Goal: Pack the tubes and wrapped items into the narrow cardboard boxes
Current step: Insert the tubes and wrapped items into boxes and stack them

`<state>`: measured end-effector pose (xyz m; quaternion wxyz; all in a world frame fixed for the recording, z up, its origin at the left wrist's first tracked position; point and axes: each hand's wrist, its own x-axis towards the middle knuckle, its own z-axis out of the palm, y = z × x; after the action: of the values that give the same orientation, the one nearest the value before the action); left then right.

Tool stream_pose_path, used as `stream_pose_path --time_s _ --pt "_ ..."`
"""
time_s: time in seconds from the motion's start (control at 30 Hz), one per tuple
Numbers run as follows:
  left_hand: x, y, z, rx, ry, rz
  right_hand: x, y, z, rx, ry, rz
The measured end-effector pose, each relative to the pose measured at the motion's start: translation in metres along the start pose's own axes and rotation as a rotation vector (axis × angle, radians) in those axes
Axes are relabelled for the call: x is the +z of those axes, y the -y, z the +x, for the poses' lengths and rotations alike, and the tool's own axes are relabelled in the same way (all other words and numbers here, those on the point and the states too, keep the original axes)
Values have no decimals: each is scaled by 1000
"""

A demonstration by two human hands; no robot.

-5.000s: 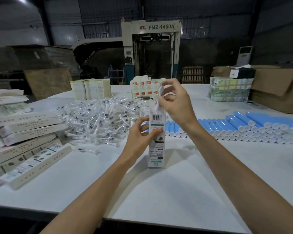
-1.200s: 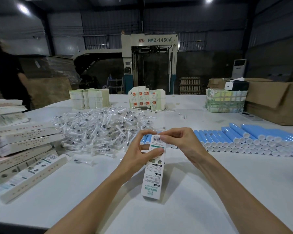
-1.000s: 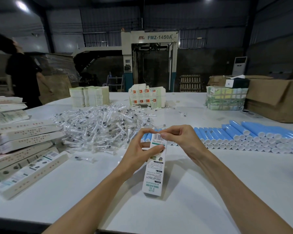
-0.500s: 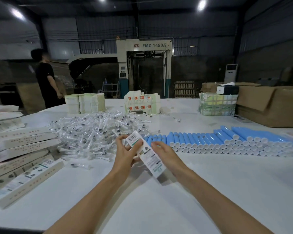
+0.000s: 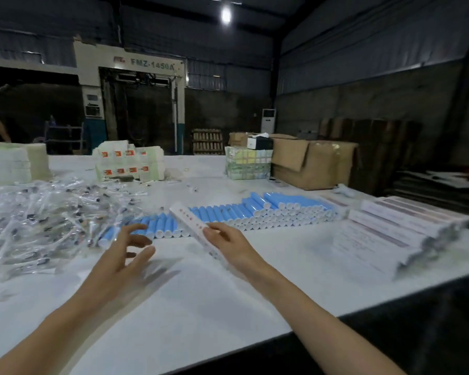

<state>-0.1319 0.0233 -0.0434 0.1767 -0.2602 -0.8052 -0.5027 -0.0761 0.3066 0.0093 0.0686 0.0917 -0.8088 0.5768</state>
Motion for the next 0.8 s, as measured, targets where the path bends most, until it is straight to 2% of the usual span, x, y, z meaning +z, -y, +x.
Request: stream_pose_path --time_s 0.13,0.23,0.37,0.5,0.67,0.8 --pt "2 22 3 140 27 194 -101 -15 -14 -103 -306 -291" --pt "1 45 12 188 17 262 -184 -18 -24 -133 -526 -619" --pt "1 61 19 201 7 291 -282 -10 -41 -12 -715 -1008" --pt "1 68 20 199 1 309 -352 -4 -54 207 -775 -1215" --pt "1 62 15 169 -13 284 -408 -14 -64 412 -732 -1277" --pt "2 52 11 178 5 284 -420 -23 -68 526 -682 -1270"
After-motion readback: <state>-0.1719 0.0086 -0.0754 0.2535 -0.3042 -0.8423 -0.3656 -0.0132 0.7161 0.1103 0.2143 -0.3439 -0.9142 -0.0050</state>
